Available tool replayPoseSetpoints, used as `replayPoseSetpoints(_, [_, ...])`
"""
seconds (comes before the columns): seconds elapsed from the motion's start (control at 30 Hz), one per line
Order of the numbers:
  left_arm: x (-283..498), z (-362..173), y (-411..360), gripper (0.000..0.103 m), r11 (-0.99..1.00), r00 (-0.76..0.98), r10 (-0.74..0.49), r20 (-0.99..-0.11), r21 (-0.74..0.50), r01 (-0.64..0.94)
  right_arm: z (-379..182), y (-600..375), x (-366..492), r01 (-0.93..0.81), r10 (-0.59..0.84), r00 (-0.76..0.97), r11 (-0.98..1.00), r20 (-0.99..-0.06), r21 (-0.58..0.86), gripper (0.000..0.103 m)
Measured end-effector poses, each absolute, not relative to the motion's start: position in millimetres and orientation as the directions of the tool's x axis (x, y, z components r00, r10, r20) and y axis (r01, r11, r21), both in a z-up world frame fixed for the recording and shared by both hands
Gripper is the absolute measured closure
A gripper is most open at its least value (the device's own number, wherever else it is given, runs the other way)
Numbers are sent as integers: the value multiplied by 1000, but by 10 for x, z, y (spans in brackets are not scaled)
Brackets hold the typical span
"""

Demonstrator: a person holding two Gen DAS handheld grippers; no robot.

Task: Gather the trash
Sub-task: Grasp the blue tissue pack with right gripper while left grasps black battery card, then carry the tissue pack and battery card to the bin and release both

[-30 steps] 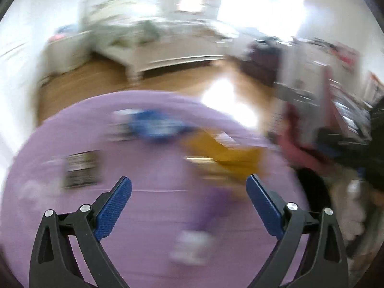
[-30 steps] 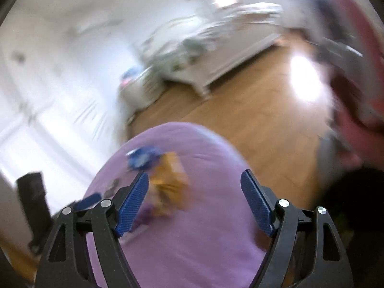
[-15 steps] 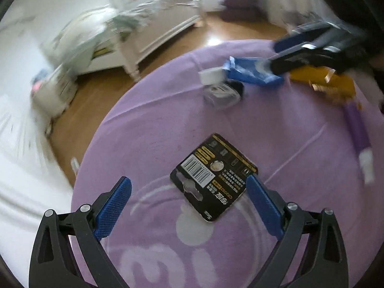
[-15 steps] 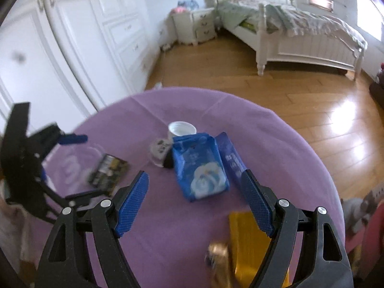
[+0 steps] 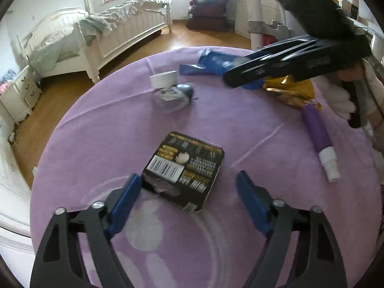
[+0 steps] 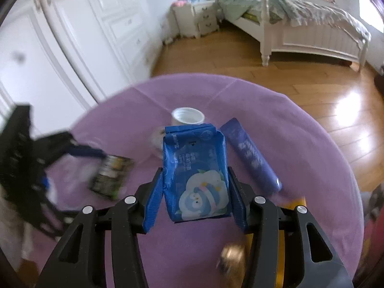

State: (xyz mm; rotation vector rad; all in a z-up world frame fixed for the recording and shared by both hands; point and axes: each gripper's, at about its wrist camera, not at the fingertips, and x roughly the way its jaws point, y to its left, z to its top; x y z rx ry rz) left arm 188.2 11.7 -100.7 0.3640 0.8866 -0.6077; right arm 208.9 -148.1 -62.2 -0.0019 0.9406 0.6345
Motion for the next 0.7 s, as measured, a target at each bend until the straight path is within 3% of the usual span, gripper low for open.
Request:
replayPoseSetpoints(0.1, [1952,-1020,121,24,795,543,-279,-792,127,593,-468,-1773,1796,-493,599,411,780,-688,385,53])
replayPoseSetpoints(0.17, [2102,-1038,160,15,825,548,-260,-795,113,554,-407,-1921,1596,-480,626,413,767,-662,425,53])
replayPoseSetpoints(0.27, [2216,-1065,171,15,830,504,-289,-813,49,556,-340,-2051,1358,-468,646,420,756,-638,458,53])
replayPoseSetpoints(0.33, [2194,-1059,185,21,826,492,-310,-814,26,563,-317,-2115,1224,-459,649,425,755,-630,468,53])
replayPoseSetpoints(0.37, [2143,-1043,177,31,822,495,-318,-808,25,568,-304,-2143,1169,-457,653,426,753,-626,474,53])
replayPoseSetpoints(0.43, [2009,-1015,160,42,825,494,-332,-804,6,565,-302,-2198,1082,-446,662,429,747,-614,493,53])
replayPoseSetpoints(0.7, [1515,-906,15,42,840,490,-437,-755,-147,523,-271,-2517,723,-396,683,485,729,-547,559,53])
